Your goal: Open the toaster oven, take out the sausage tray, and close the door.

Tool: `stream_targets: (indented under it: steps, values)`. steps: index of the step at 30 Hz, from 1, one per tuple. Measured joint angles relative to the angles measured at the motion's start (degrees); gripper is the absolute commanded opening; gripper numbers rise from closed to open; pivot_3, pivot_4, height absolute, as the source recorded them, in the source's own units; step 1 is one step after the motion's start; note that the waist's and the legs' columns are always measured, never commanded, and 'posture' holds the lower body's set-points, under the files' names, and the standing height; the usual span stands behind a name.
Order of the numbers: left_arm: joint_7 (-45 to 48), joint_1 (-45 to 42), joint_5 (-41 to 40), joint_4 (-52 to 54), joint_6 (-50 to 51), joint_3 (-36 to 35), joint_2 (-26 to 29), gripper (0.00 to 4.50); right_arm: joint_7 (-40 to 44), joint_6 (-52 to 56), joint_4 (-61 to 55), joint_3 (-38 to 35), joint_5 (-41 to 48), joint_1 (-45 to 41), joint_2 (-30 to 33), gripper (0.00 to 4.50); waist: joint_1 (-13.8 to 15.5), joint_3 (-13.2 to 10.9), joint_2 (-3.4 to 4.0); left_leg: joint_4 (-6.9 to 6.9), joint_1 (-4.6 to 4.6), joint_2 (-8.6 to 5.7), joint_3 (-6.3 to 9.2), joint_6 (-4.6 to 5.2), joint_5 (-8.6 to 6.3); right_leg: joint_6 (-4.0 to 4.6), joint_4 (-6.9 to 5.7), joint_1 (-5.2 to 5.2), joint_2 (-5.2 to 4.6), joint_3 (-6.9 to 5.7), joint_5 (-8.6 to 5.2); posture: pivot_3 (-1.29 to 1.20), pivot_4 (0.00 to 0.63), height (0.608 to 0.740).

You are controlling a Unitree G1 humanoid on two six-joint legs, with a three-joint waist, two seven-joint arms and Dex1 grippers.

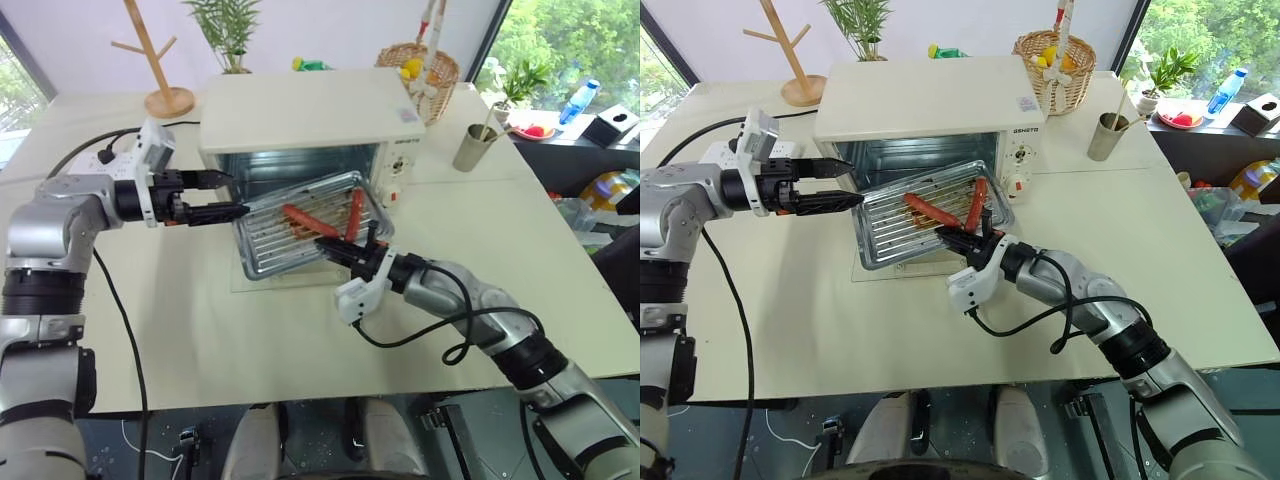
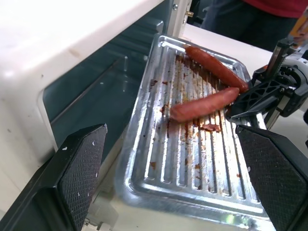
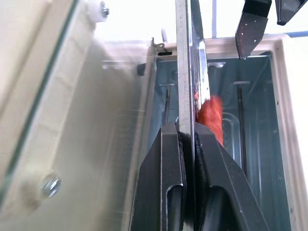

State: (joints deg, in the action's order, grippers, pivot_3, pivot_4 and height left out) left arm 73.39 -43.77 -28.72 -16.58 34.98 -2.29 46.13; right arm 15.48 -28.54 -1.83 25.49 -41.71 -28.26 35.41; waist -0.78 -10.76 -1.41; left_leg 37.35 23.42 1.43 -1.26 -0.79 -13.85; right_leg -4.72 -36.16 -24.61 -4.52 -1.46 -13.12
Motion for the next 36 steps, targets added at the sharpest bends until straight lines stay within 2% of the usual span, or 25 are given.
stream_targets:
  steps: [4, 8, 12, 15, 18, 22, 26, 30, 36]
  values:
    - [0.1, 0.1, -1.9, 1.1, 4.6, -0.8, 0.4, 4.5, 1.1, -3.7, -0.4, -1.0, 3.2, 0.7, 1.1, 0.05, 0.0, 0.0, -0.03, 0.0, 0.01, 0.0, 0.0, 0.0, 0.0, 0.0, 0.01, 0.0, 0.0, 0.0, 0.0, 0.0, 0.15, 0.74]
    - [0.1, 1.5, -5.9, 4.5, 10.5, -4.9, 3.9, 4.5, 2.4, -6.9, -0.3, -1.6, 5.9, 1.7, 2.1, 0.05, -0.4, 0.0, -0.04, -0.06, -0.03, 0.02, 0.0, 0.0, 0.0, 0.0, 0.01, 0.0, 0.01, 0.01, 0.0, 0.0, 0.15, 0.74]
    - [-0.2, 13.1, -11.0, 11.2, 18.0, -11.3, 8.4, 4.5, 3.9, -11.1, -0.3, -1.7, 8.6, 3.5, 3.8, 0.05, -0.6, 0.0, -0.03, -0.16, -0.09, 0.1, -0.03, 0.01, -0.01, 0.02, 0.0, -0.02, 0.02, 0.05, -0.02, 0.0, 0.15, 0.74]
    - [-1.1, 20.4, -15.3, 14.8, 24.4, -15.5, 9.1, 4.5, 4.4, -12.3, 0.1, -1.8, 8.9, 3.8, 4.3, 0.05, -0.3, 0.0, -0.07, -0.1, -0.07, 0.16, 0.0, 0.0, 0.0, 0.06, -0.01, -0.02, 0.03, 0.02, -0.04, 0.0, 0.15, 0.74]
    - [-4.1, 30.4, -20.6, 21.9, 31.4, -23.1, 9.4, 4.5, 4.6, -13.3, 1.1, -2.0, 9.0, 2.9, 3.6, 0.05, -0.2, 0.0, -0.08, -0.07, -0.12, 0.23, -0.03, 0.0, 0.0, 0.2, 0.0, 0.04, -0.06, 0.08, -0.12, 0.0, 0.15, 0.74]
    - [-13.0, 36.3, -27.6, 26.5, 40.2, -29.2, 2.3, 4.5, 4.7, -13.7, 2.1, -2.3, 9.0, 1.9, 2.8, 0.05, 0.4, 0.0, -0.14, 0.05, -0.1, 0.22, 0.06, -0.02, 0.01, 0.22, 0.01, 0.14, -0.06, 0.02, -0.13, 0.0, 0.15, 0.74]
    - [-25.0, 36.4, -34.4, 29.9, 46.1, -31.3, -7.6, 4.5, 5.1, -14.2, 2.1, -2.3, 9.0, 1.5, 2.1, 0.05, 0.2, 0.1, -0.24, 0.09, -0.11, 0.2, 0.05, -0.03, 0.01, 0.11, 0.0, 0.18, -0.12, 0.05, -0.05, 0.0, 0.15, 0.74]
    - [-36.1, 34.2, -39.7, 30.1, 48.3, -31.6, -15.0, 4.5, 5.7, -14.2, 2.0, -2.4, 9.0, 1.5, 1.8, 0.05, 0.2, 0.1, -0.27, 0.08, -0.15, 0.16, 0.08, -0.04, 0.02, 0.04, -0.05, 0.19, -0.07, 0.03, 0.0, 0.0, 0.15, 0.74]
    - [-46.7, 30.6, -46.3, 27.0, 49.5, -31.1, -18.2, 4.5, 6.7, -14.0, 1.7, -2.7, 9.1, 2.0, 1.8, 0.05, 0.1, 0.1, -0.27, 0.05, -0.18, 0.1, 0.06, -0.05, 0.02, 0.05, -0.05, 0.18, -0.07, 0.05, -0.01, 0.0, 0.15, 0.74]
